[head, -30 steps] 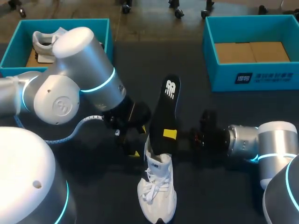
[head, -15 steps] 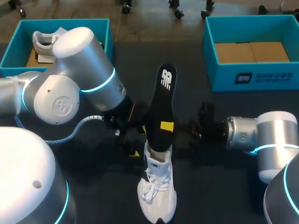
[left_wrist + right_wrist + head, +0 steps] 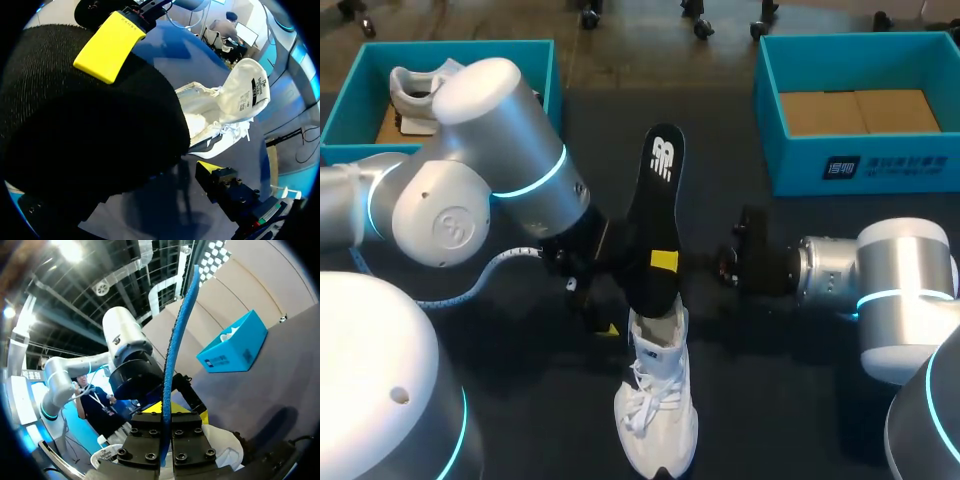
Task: Take the shoe out of the shoebox, open the shoe tongue, remove and reinsert the insole, then place the shoe into the shoebox
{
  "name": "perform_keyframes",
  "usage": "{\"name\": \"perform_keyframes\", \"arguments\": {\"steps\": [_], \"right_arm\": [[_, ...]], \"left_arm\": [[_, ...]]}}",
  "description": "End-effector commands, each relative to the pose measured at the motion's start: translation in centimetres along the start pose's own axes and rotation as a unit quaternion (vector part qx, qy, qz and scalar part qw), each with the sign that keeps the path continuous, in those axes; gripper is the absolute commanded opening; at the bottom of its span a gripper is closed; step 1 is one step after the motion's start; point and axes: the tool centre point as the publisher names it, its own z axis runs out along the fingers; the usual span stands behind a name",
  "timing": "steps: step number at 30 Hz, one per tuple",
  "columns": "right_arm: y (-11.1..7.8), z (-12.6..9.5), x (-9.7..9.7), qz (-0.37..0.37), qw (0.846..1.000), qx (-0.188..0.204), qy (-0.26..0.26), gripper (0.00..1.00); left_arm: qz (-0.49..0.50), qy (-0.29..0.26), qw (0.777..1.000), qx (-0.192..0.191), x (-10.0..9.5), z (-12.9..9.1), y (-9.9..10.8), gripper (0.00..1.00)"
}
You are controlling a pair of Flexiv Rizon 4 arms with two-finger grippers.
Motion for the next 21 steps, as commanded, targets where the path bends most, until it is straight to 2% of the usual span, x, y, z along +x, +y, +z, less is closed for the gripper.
{"name": "perform_keyframes", "arguments": {"steps": [1, 12, 21], "right_arm": [[-0.8, 0.2, -0.5, -0.003, 1.0, 0.002, 0.004, 0.0], [-2.6, -0.7, -1.4, -0.018, 1.0, 0.021, 0.014, 0.0], [-4.9, -0.8, -1.2, -0.013, 1.0, 0.025, 0.009, 0.0]], "left_arm": [[0.0, -0.001, 1.0, 0.0, 0.1, -0.1, 0.1, 1.0], [0.0, -0.001, 1.0, 0.0, 0.1, -0.1, 0.1, 1.0], [0.0, -0.001, 1.0, 0.0, 0.1, -0.1, 0.1, 1.0]]}}
